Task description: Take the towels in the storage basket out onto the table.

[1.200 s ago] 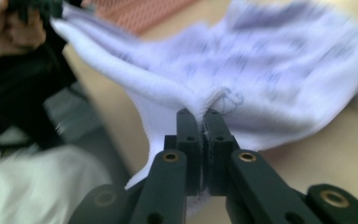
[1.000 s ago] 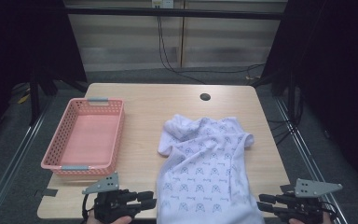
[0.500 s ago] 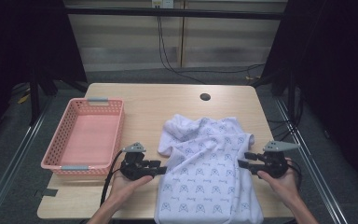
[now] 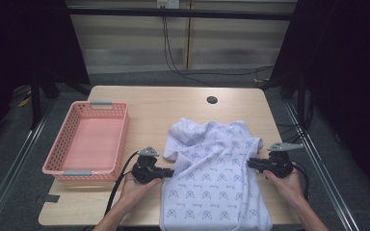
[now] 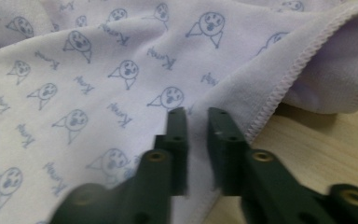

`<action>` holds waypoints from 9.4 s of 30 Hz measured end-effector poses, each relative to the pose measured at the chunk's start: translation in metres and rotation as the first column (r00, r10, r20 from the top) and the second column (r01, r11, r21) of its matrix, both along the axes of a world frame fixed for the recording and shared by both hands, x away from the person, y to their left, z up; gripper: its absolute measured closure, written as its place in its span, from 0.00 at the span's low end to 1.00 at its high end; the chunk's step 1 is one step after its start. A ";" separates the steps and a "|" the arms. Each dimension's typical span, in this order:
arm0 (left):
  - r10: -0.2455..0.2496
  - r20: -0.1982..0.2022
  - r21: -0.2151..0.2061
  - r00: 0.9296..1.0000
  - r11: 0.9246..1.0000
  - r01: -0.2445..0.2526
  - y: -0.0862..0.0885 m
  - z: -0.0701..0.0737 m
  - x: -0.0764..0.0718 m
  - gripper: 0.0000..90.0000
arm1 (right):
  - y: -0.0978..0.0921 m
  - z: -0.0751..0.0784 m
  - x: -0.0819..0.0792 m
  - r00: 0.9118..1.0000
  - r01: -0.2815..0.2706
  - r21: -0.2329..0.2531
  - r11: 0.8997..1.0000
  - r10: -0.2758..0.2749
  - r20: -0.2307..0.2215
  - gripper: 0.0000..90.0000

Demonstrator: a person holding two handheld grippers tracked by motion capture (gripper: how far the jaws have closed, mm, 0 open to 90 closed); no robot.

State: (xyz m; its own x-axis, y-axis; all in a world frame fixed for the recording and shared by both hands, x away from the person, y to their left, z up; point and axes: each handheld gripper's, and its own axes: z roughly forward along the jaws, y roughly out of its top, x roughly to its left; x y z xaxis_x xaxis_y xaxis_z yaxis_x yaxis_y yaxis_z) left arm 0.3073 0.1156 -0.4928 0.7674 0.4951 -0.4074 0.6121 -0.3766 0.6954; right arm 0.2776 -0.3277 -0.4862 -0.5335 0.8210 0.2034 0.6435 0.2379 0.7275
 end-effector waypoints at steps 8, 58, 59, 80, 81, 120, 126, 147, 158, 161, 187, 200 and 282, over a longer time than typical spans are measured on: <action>-0.017 -0.010 -0.043 1.000 0.999 0.016 0.035 0.012 -0.034 0.98 | -0.009 0.015 -0.041 1.000 -0.019 0.037 0.999 0.018 0.019 1.00; -0.075 0.034 0.037 0.997 0.997 0.073 0.028 0.010 -0.038 0.80 | -0.018 0.031 -0.070 0.998 -0.022 0.031 0.999 0.020 0.062 0.59; -0.075 0.039 0.042 0.996 0.996 0.073 0.025 0.009 -0.033 0.78 | -0.016 0.031 -0.061 0.998 -0.038 0.029 0.999 0.037 0.055 0.59; -0.123 0.061 0.134 0.990 0.984 0.114 0.000 -0.009 -0.005 0.98 | 0.037 -0.011 -0.011 0.977 -0.208 -0.093 0.974 0.202 -0.067 0.96; -0.132 0.046 0.125 0.990 0.984 0.125 0.001 -0.009 -0.010 0.98 | 0.037 -0.010 -0.016 0.976 -0.213 -0.097 0.972 0.207 -0.070 0.96; -0.079 0.147 0.069 0.986 0.995 0.069 -0.022 0.024 0.017 0.95 | 0.017 0.027 0.030 0.996 -0.062 -0.035 0.997 0.064 0.060 0.94; -0.132 0.136 0.053 0.982 0.991 0.126 -0.015 0.038 -0.018 0.89 | 0.018 0.067 0.017 0.976 -0.100 0.001 0.995 0.098 0.193 0.90; -0.018 0.046 0.008 0.999 1.000 0.017 -0.002 0.009 0.019 0.82 | 0.022 0.023 -0.043 0.977 -0.209 0.003 0.978 0.208 0.038 0.68; -0.125 0.028 0.085 0.992 0.989 0.123 -0.016 -0.006 0.007 0.77 | 0.021 0.006 0.024 0.993 -0.106 0.033 0.994 0.107 -0.045 0.53; -0.125 0.027 0.087 0.992 0.989 0.122 -0.015 -0.006 0.004 0.76 | 0.026 -0.001 0.026 0.987 -0.118 0.021 0.993 0.119 -0.104 0.53; 0.032 0.030 0.045 0.999 0.998 -0.033 0.013 0.003 -0.001 0.77 | 0.015 0.017 -0.034 0.984 -0.180 0.016 0.984 0.180 0.011 0.73; 0.088 0.057 0.085 0.994 0.992 -0.092 0.016 0.001 0.017 0.69 | -0.002 0.021 -0.016 0.997 -0.074 0.043 0.996 0.073 0.038 0.63; 0.187 0.250 -0.116 0.950 0.980 -0.163 0.032 0.099 0.070 0.94 | -0.010 0.096 0.051 0.973 -0.061 0.154 0.986 0.024 0.231 0.96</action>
State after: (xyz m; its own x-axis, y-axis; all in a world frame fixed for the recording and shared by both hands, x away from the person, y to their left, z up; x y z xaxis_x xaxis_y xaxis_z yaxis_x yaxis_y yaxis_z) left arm 0.3773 0.1480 -0.3934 0.7572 0.6006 -0.2568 0.4571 -0.2064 0.8652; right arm 0.3282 -0.3382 -0.3899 -0.6148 0.7632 0.1989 0.4487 0.1310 0.8840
